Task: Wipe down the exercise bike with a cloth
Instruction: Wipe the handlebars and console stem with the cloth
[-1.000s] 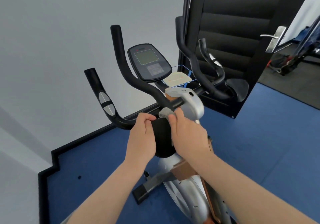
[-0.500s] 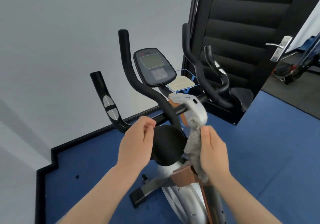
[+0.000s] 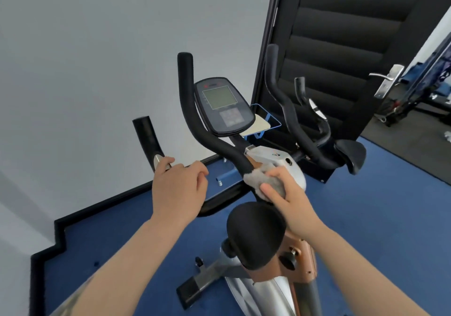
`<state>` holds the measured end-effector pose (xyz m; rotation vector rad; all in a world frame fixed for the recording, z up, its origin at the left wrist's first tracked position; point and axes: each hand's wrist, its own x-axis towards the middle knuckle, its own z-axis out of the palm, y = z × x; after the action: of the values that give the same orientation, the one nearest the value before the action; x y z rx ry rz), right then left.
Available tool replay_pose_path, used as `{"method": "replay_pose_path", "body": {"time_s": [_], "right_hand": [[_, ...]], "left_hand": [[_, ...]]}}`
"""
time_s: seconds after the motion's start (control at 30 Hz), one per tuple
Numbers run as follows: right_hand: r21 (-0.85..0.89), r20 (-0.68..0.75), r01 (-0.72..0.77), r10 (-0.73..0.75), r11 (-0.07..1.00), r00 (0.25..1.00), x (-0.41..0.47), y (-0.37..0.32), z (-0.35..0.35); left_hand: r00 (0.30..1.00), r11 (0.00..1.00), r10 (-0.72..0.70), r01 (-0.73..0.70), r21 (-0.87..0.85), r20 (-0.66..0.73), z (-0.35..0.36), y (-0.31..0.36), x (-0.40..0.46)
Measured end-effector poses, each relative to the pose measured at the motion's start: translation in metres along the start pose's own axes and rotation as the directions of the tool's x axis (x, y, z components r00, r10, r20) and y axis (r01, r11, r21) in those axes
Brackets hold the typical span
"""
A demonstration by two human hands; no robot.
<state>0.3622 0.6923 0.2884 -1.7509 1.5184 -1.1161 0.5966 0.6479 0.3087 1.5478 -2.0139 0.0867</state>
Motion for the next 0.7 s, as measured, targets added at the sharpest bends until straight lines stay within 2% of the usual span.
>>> {"method": "replay_pose_path", "body": {"time_s": [0.13,0.3,0.4,0.5,0.6,0.67,0.7], "right_hand": [[-0.175,0.087,0.114,-0.100,0.978,0.991,0.032,-0.017,-0.005],[-0.065,-0.020,0.095,-0.097,0.993,0.995,0.039,-0.019,0.018],[0.006,0.045,0.099,-0.099,0.995,0.994,0.017,-0.006,0.004],[-0.089,0.122,0.131,-0.120,0.987,0.985,0.047,-0.018,0.001],[-0.004,-0.013,0.124,-0.124,0.992,0.992,0.058,-0.026,0.017],[0.049,-0.122,0.059,-0.053,0.997,0.991,0.038,-0.013,0.022],[0.086,-0.128,0.024,-0.012,0.996,0.992,0.027,-0.006,0.020]], "left_hand": [[0.998,0.998,0.056,-0.056,-0.042,-0.008,-0.004,0.000,0.002],[0.999,0.999,0.037,-0.037,-0.029,-0.004,-0.004,0.000,0.002],[0.999,0.999,0.037,-0.037,-0.014,-0.008,-0.002,0.000,0.003],[1.000,1.000,0.008,-0.008,-0.004,-0.002,-0.001,0.001,0.004],[1.000,1.000,-0.023,0.023,0.020,0.007,0.001,0.002,0.002],[0.999,0.999,-0.032,0.032,0.011,0.011,0.002,0.001,0.000],[0.999,0.999,-0.038,0.038,0.007,0.001,0.003,0.002,0.001]]}}
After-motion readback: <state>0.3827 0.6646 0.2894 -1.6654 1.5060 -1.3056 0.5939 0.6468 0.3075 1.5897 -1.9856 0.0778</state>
